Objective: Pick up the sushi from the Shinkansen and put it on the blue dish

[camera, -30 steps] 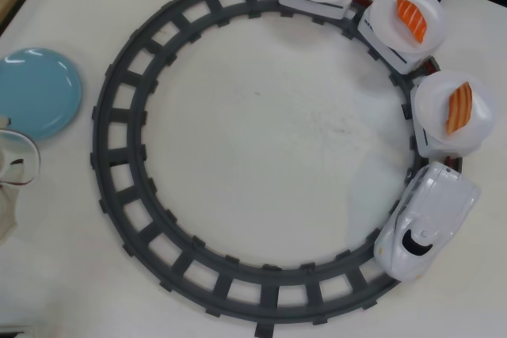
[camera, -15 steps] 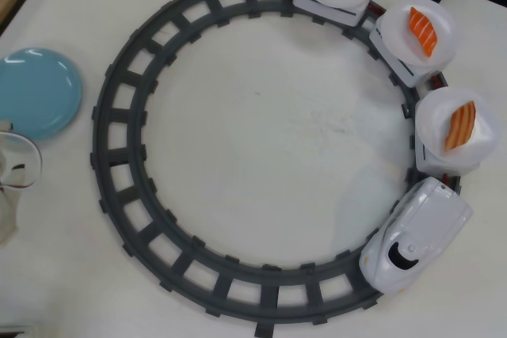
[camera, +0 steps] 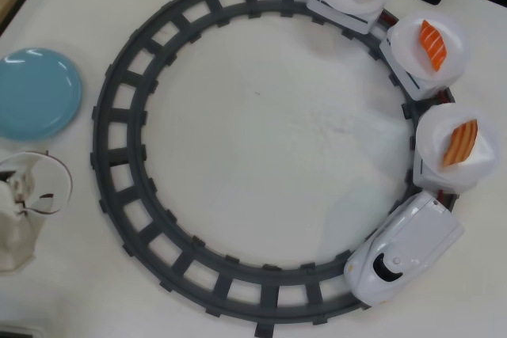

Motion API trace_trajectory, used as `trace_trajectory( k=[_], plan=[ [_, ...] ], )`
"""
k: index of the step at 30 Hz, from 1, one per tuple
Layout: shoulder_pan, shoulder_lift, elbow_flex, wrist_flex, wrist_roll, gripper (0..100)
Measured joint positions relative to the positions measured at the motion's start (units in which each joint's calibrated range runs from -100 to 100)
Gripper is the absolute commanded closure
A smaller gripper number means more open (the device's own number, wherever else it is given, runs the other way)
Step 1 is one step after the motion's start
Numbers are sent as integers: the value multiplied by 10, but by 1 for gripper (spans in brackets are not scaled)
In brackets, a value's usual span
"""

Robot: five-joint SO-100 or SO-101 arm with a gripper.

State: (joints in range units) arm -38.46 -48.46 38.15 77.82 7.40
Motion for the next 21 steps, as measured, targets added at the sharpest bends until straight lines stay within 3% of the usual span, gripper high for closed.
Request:
trace_trajectory(
  k=[9, 21],
  plan=[
    [106, -1, -72, 131, 51, 78],
    [303, 166, -183, 155, 91, 78]
  ],
)
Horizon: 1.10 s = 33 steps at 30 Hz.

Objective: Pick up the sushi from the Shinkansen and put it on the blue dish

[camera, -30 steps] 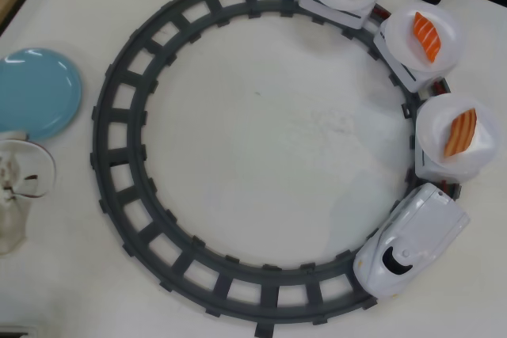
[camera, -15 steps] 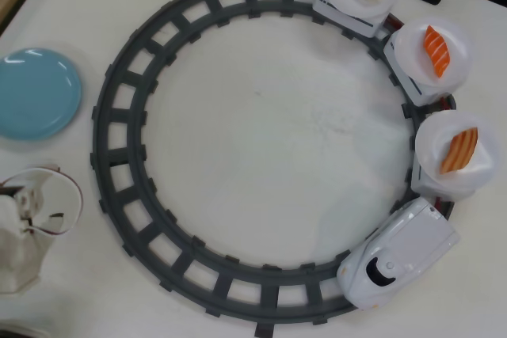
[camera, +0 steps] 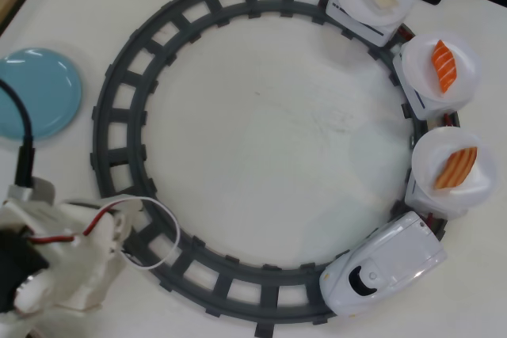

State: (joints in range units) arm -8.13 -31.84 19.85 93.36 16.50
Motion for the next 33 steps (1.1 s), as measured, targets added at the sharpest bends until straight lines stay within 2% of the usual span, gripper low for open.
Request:
trace_trajectory(
  k=[8, 15, 25, 33],
  plan=[
    [44, 118, -112, -1, 3, 78],
    [67, 155, -121, 2, 39, 78],
    [166, 159, -138, 1, 155, 78],
    [169, 159, -203, 34, 229, 78]
  ],
)
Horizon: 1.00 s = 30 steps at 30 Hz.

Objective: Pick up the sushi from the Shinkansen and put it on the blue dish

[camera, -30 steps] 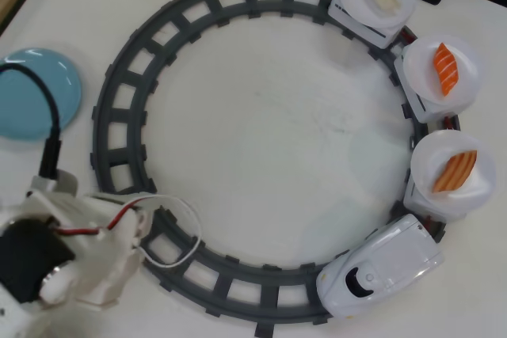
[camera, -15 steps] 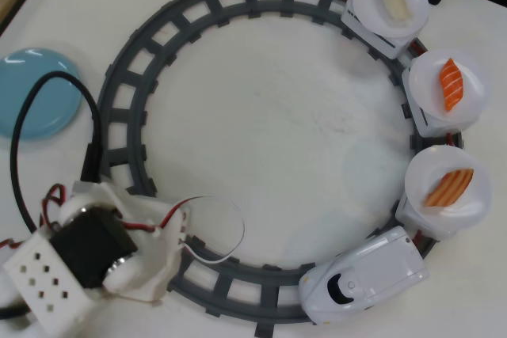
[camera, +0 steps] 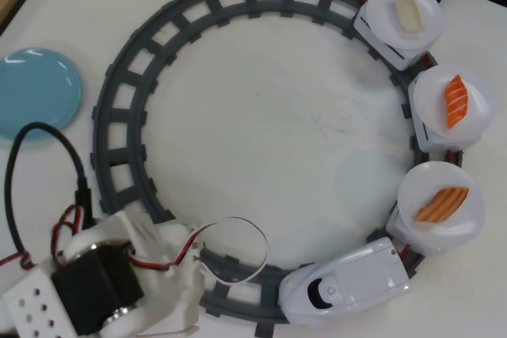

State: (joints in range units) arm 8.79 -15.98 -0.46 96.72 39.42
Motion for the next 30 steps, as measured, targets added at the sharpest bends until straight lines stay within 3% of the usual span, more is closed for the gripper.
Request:
trace_trajectory(
  k=[11, 19, 30],
  plan=[
    [73, 2, -5, -44, 69, 78],
    [133, 57, -5, -150, 99, 78],
    [148, 116, -36, -214, 157, 78]
  ],
)
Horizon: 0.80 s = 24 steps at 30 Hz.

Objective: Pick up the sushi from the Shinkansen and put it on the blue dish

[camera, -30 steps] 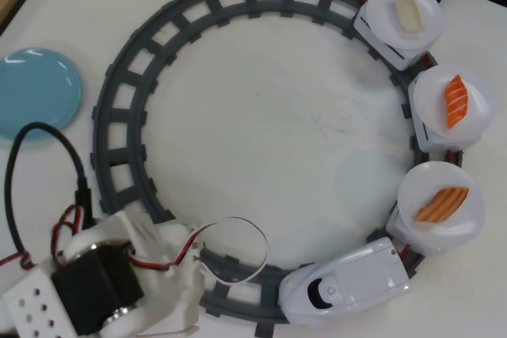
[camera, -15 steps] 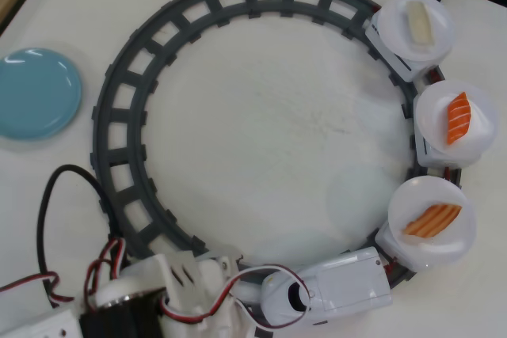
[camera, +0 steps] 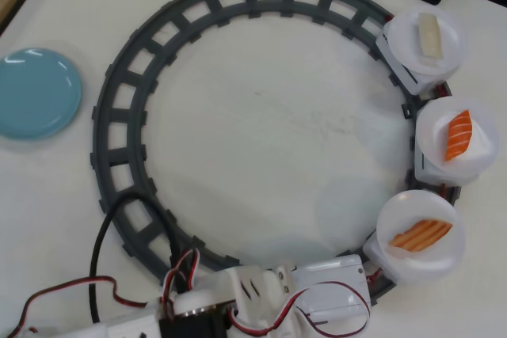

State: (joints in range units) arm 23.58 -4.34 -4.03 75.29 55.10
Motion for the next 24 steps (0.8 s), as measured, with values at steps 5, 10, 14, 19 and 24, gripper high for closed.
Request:
trace_trajectory(
  k=[5, 10, 14, 19, 24],
  plan=[
    [0, 0, -2, 0, 25, 78],
    [0, 0, -2, 0, 43, 78],
    [0, 0, -2, 0, 45, 78],
    [0, 3, -2, -29, 42, 78],
    [-2, 4, -2, -44, -5, 78]
  ],
)
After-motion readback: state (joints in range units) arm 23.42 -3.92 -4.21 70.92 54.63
